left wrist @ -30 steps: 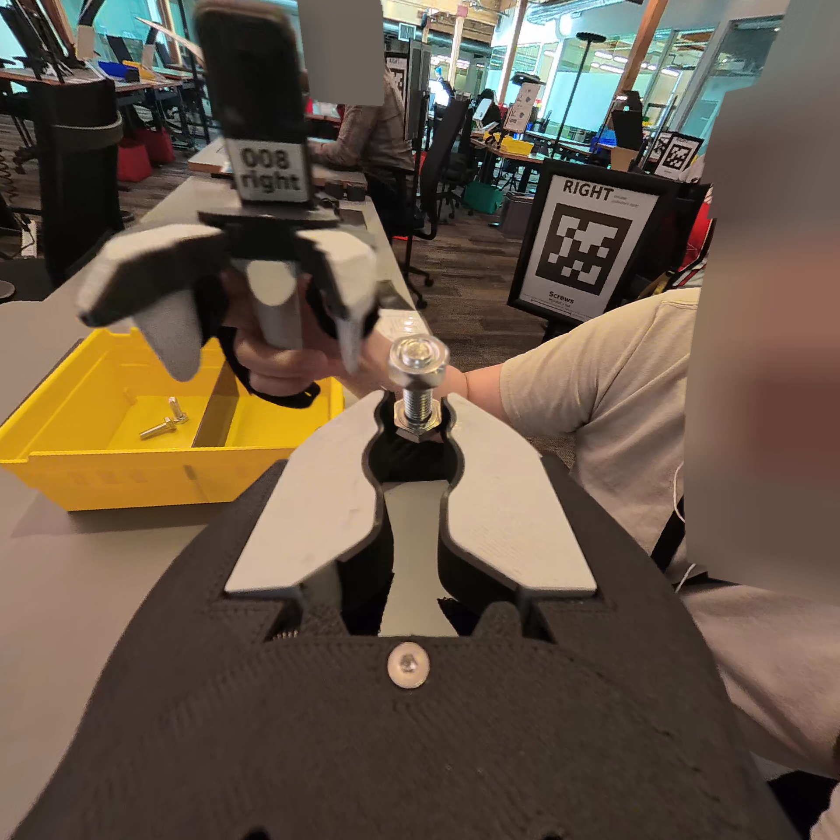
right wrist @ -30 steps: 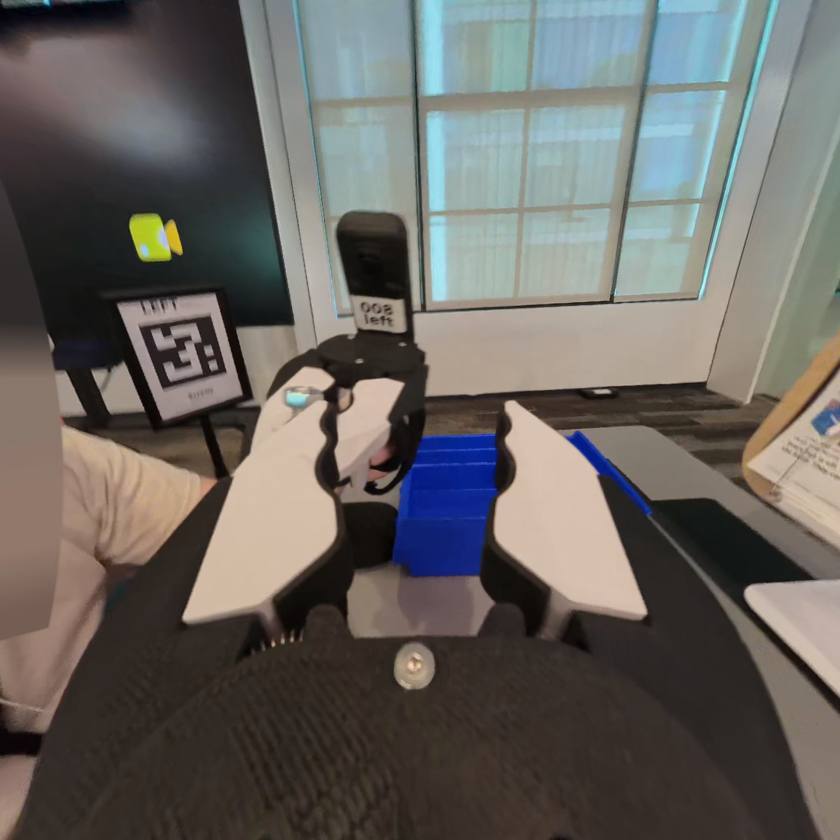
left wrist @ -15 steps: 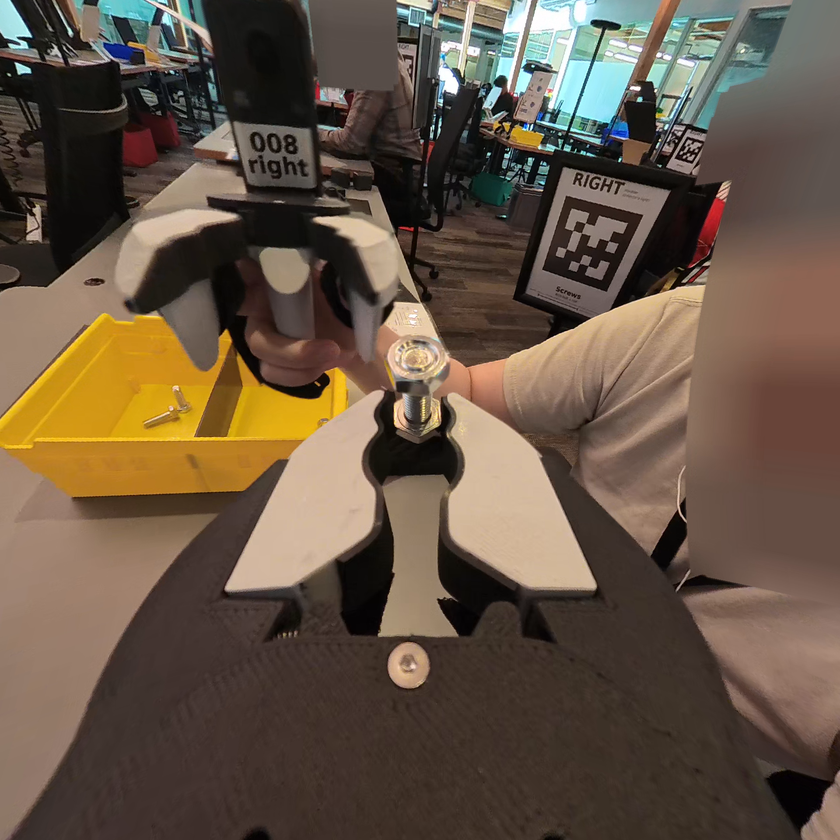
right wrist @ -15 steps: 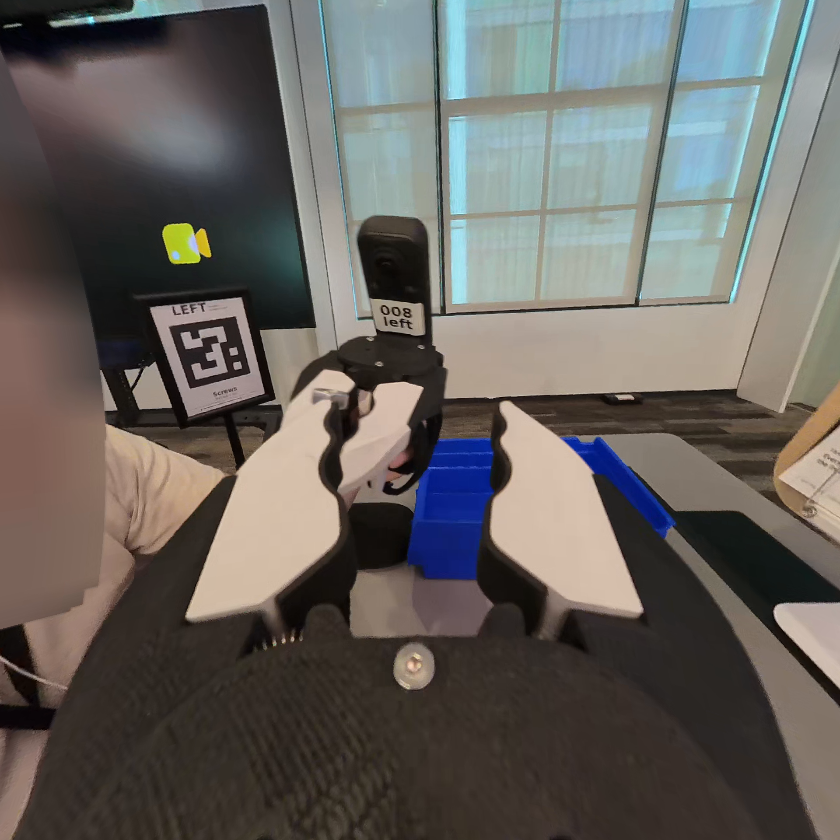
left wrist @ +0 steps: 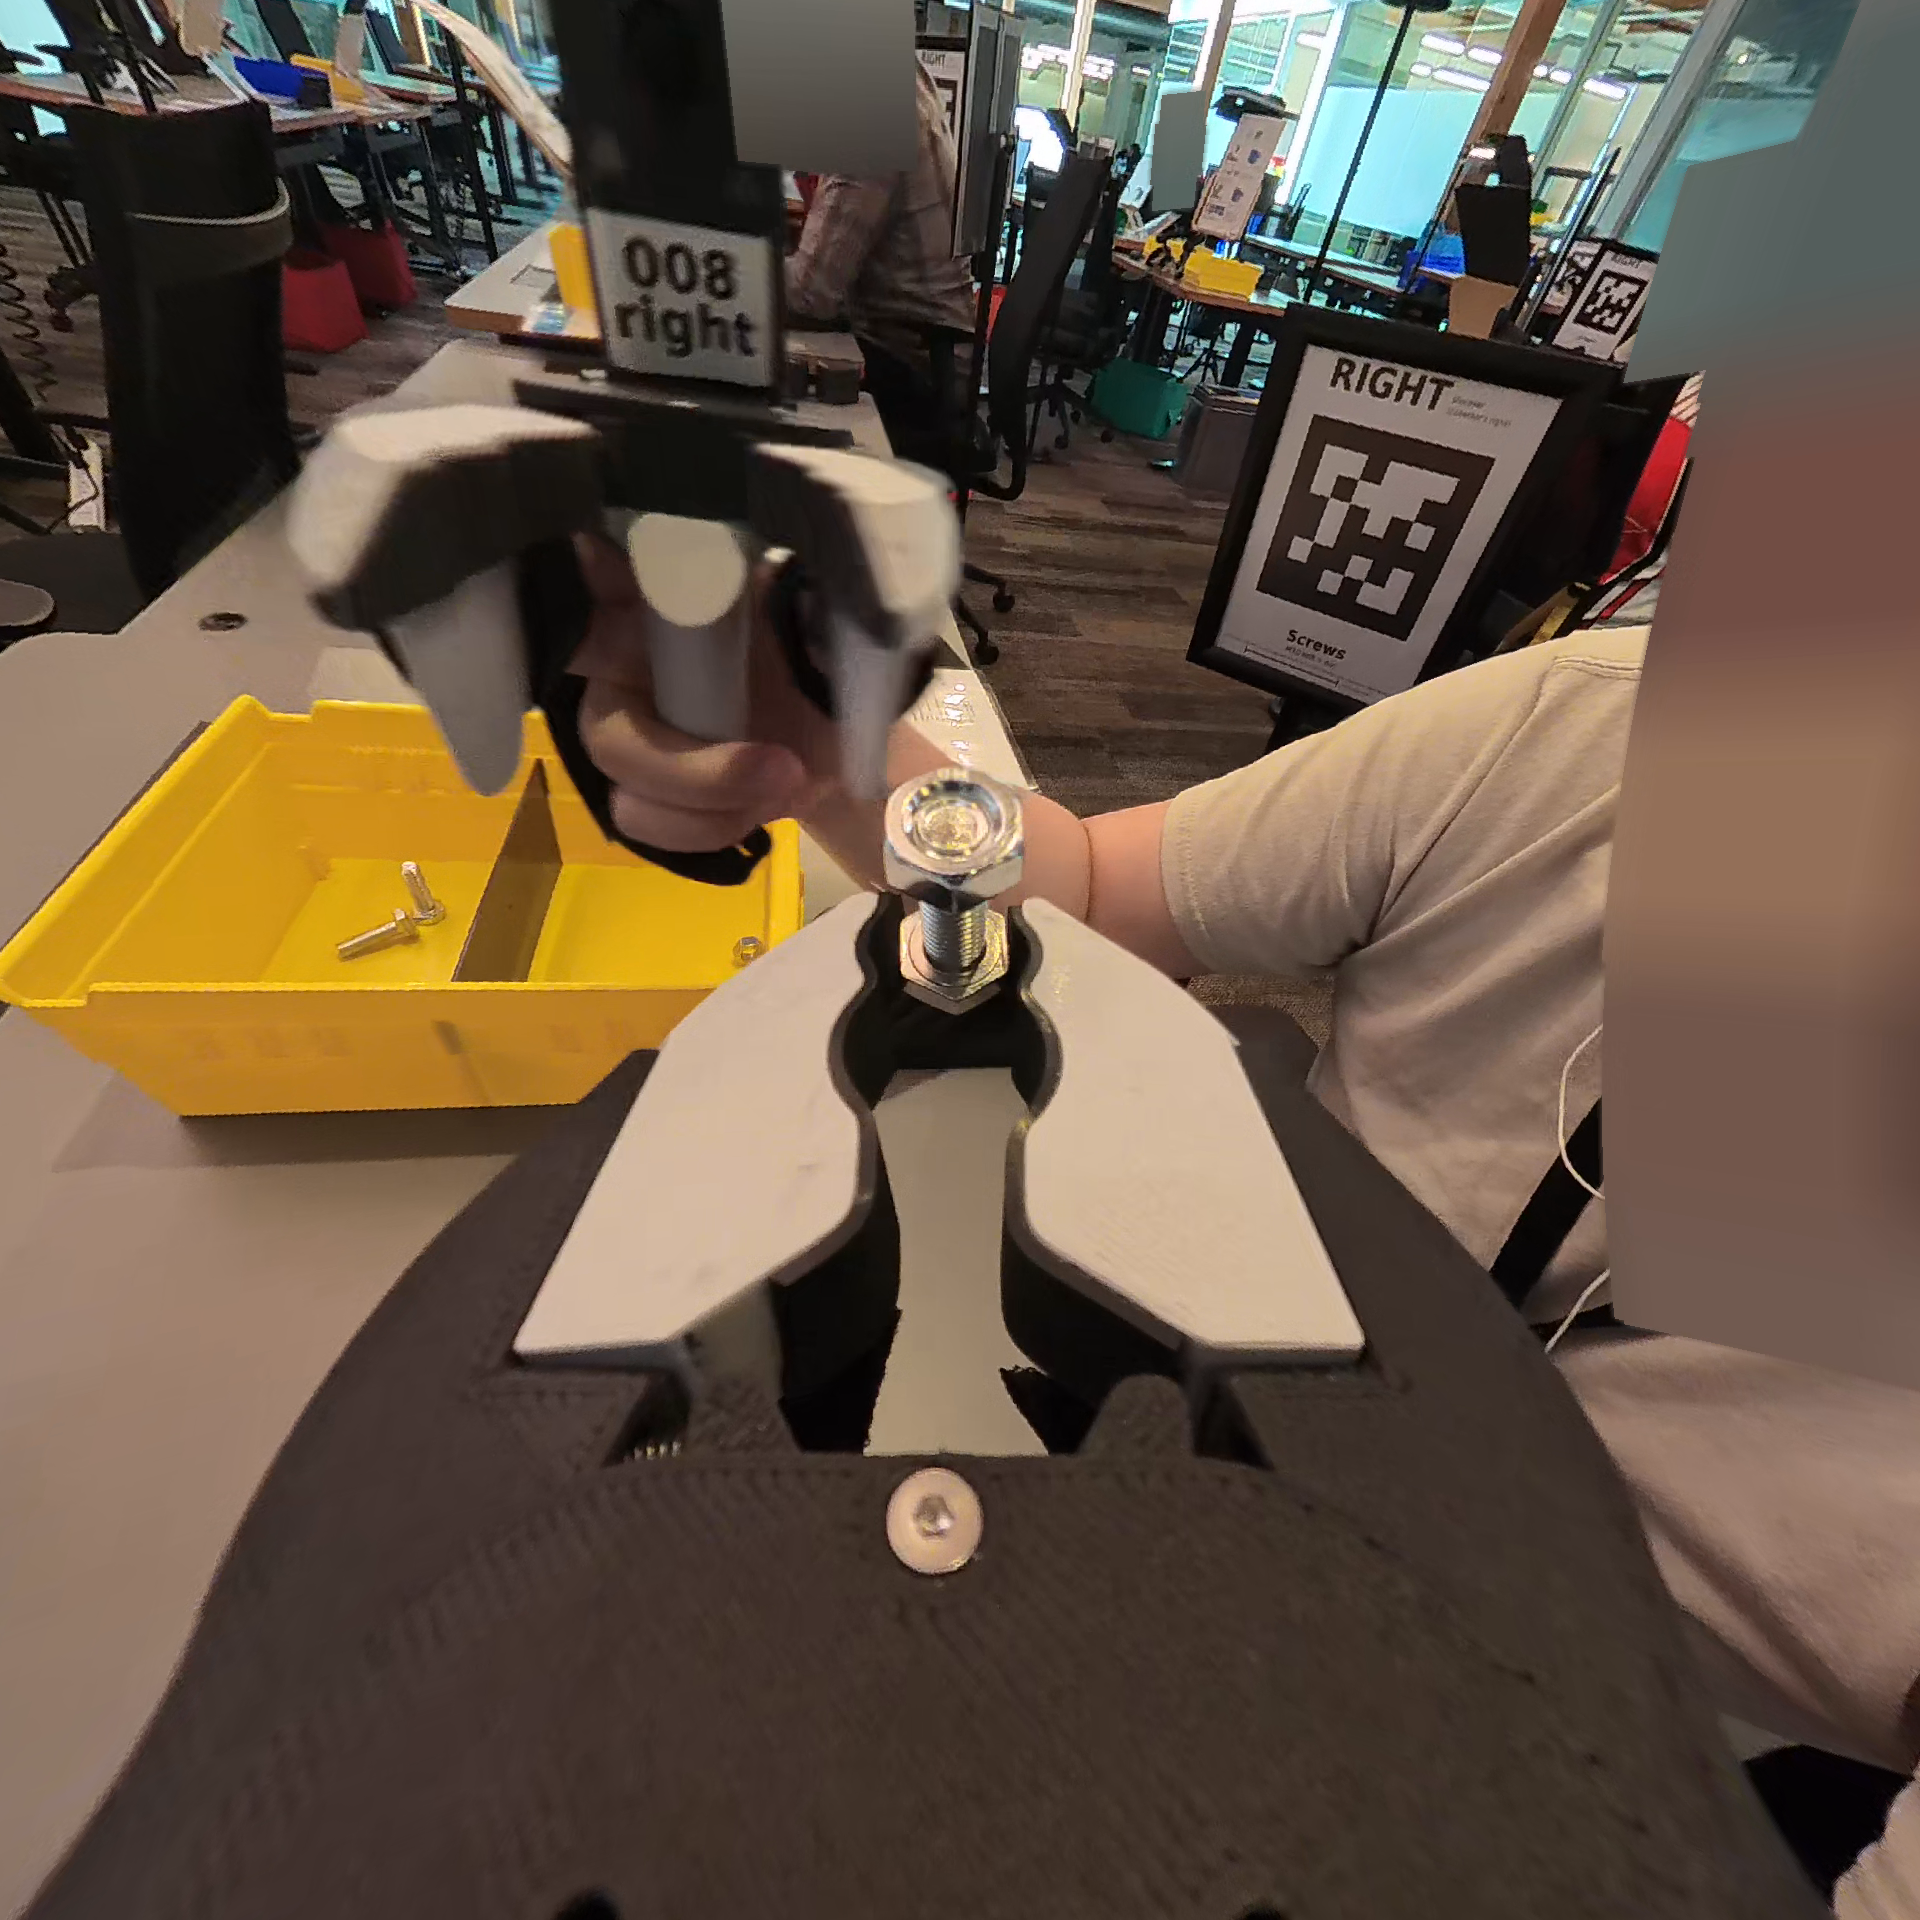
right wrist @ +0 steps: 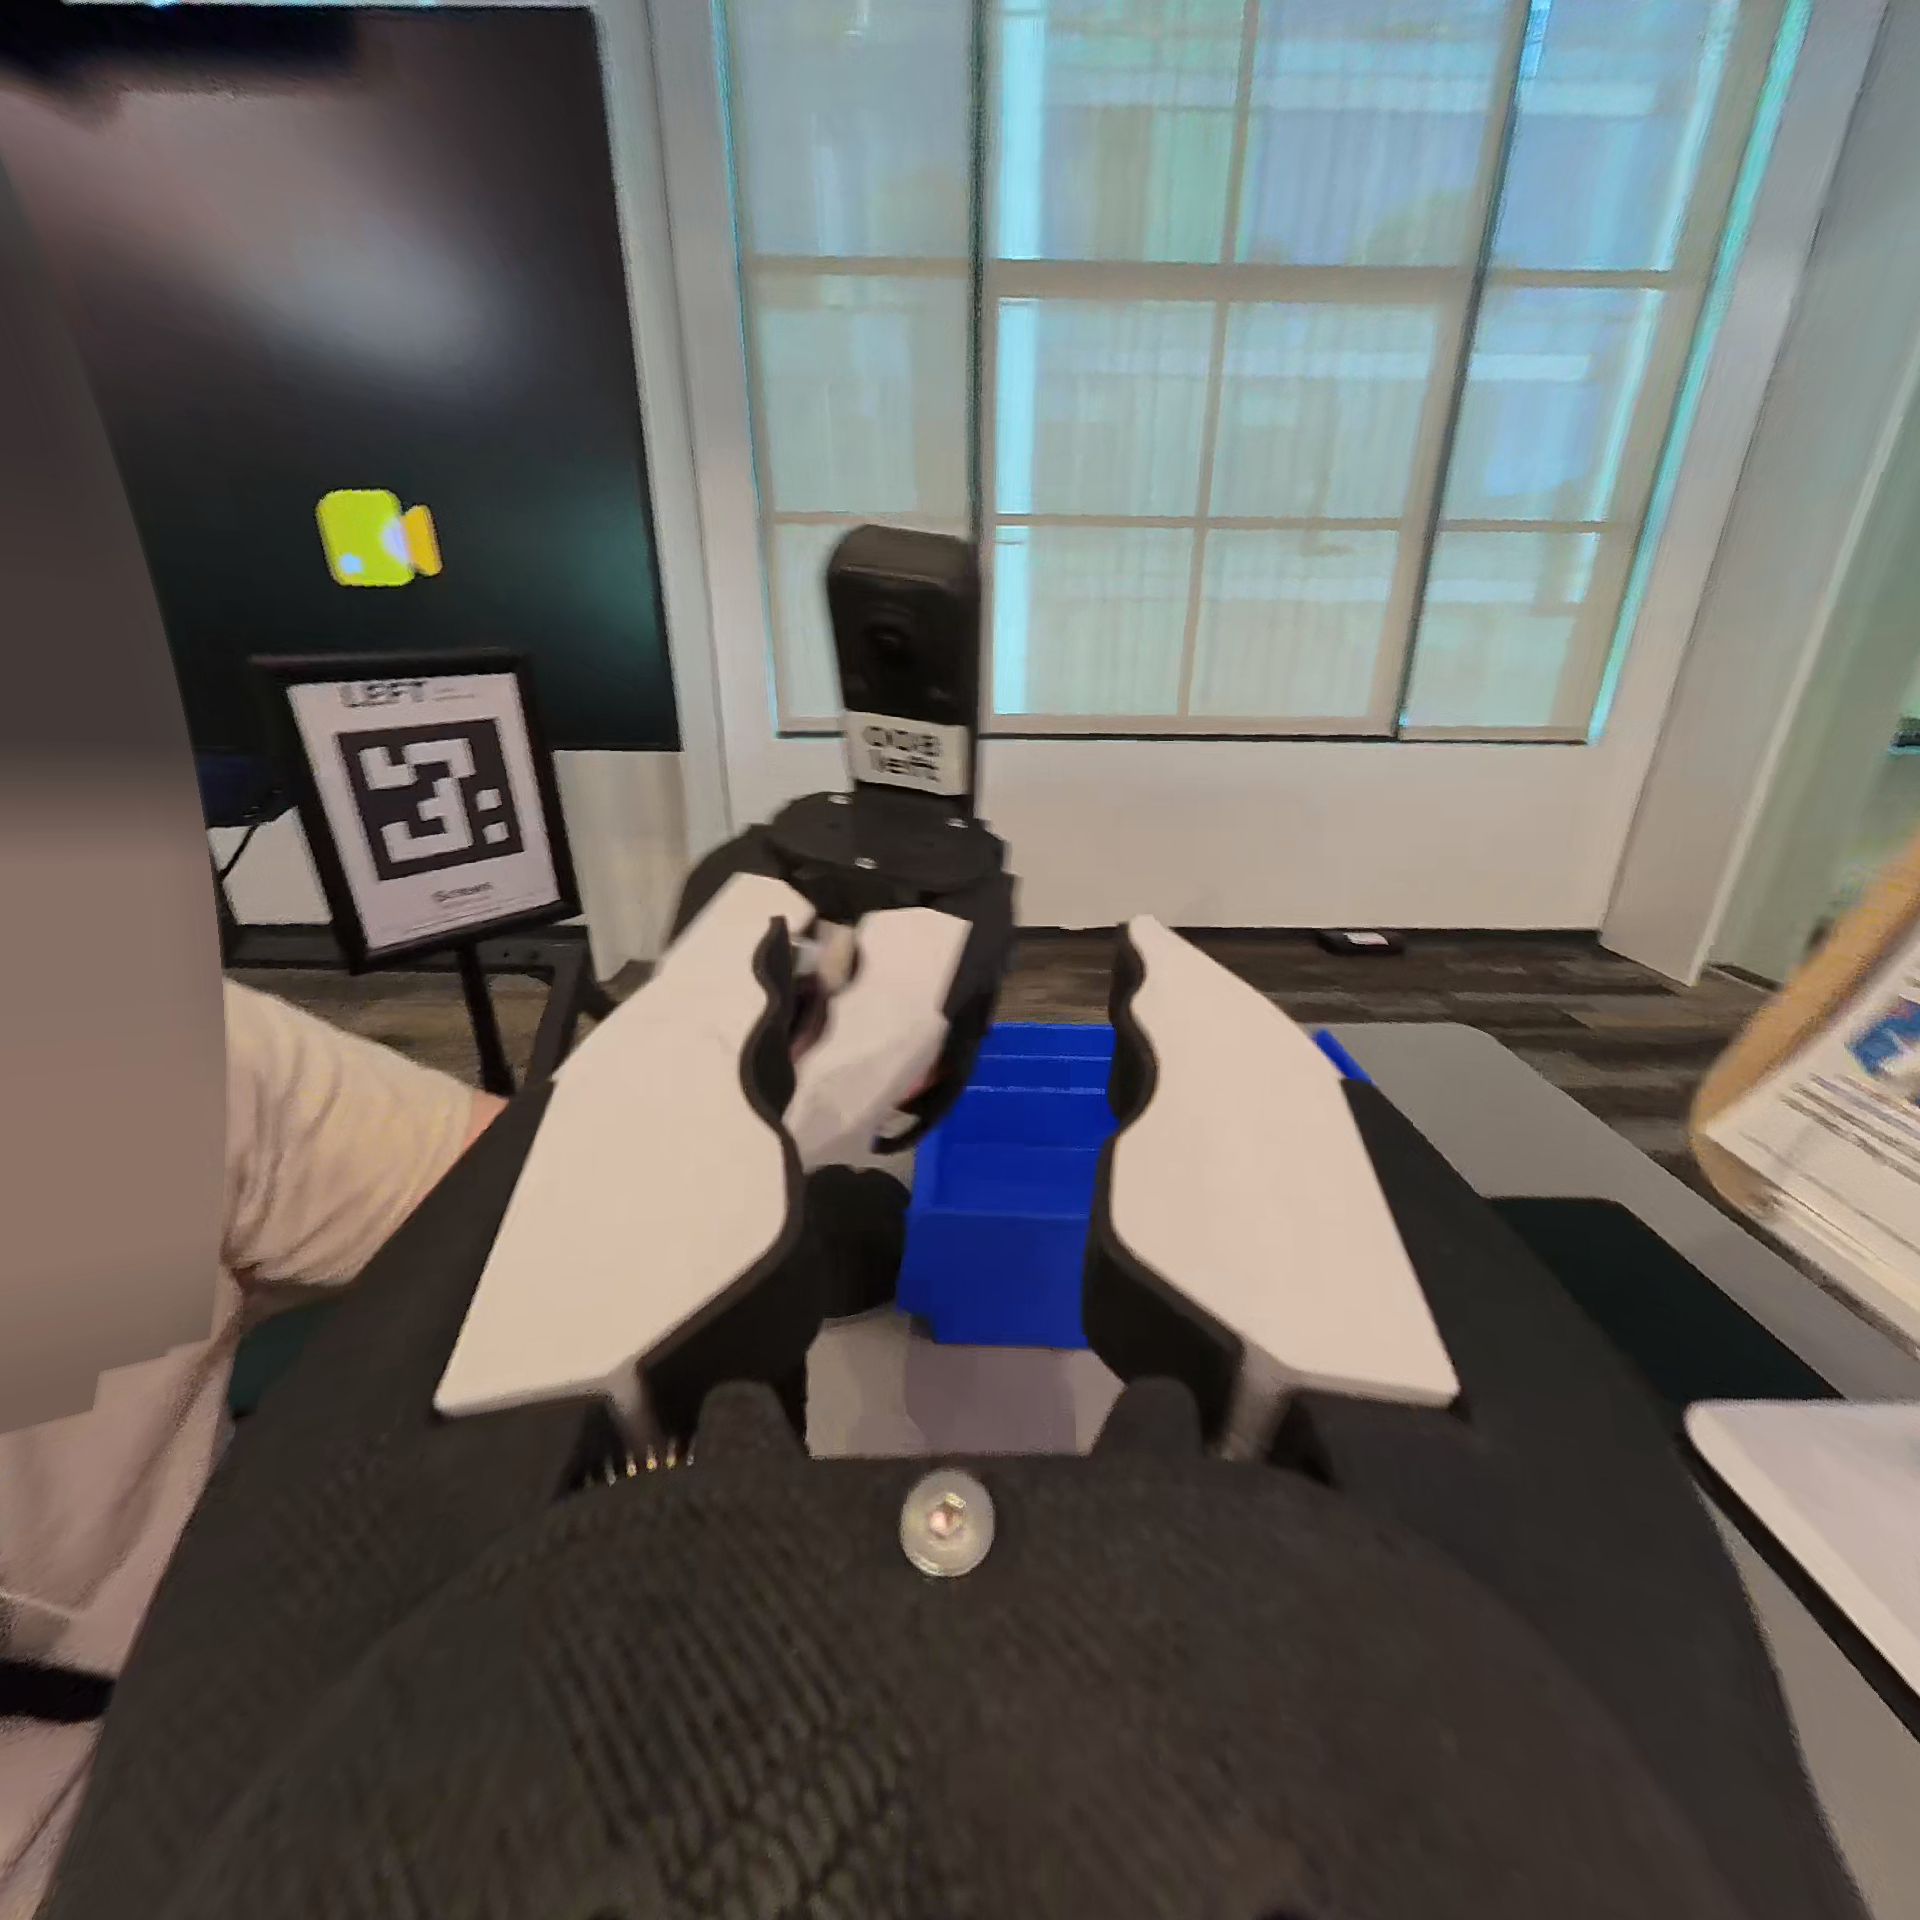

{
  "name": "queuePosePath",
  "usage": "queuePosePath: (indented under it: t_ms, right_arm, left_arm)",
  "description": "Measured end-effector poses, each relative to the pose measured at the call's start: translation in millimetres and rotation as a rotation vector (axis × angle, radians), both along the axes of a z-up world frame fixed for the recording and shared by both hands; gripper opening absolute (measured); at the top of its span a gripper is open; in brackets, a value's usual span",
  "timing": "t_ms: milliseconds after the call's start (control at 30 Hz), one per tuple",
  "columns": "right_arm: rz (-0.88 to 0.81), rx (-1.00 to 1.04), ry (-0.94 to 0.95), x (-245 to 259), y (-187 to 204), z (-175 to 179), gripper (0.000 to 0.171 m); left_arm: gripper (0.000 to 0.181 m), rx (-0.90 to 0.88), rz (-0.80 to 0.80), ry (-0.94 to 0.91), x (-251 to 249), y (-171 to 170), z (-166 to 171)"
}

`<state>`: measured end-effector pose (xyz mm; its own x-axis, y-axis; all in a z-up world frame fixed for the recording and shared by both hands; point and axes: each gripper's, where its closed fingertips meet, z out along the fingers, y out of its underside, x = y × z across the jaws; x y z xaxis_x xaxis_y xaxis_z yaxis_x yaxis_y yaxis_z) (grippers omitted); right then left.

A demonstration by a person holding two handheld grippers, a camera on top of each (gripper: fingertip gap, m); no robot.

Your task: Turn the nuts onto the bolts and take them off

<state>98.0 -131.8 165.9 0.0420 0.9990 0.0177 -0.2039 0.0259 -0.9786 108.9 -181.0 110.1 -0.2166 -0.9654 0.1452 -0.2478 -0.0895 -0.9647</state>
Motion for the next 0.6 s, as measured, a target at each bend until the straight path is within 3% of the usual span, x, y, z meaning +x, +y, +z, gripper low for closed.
queuePosePath:
  t_ms: [133, 367, 600]
  right_arm:
    - [0.017, 0.062, -0.086, -26, -22, -11, 0.063]
    - [0.009, -0.064, 0.041, 5, 14, -3, 0.053]
    - [0.026, 0.072, -0.070, -27, -24, -10, 0.057]
  left_arm:
    - [0.018, -0.012, -0.006, 0.006, 2, 0, -2]
    - [0.018, 0.005, 0.008, 0.008, 1, 0, -2]
    - [0.018, 0.003, 0.022, 0.025, 3, 5, -6]
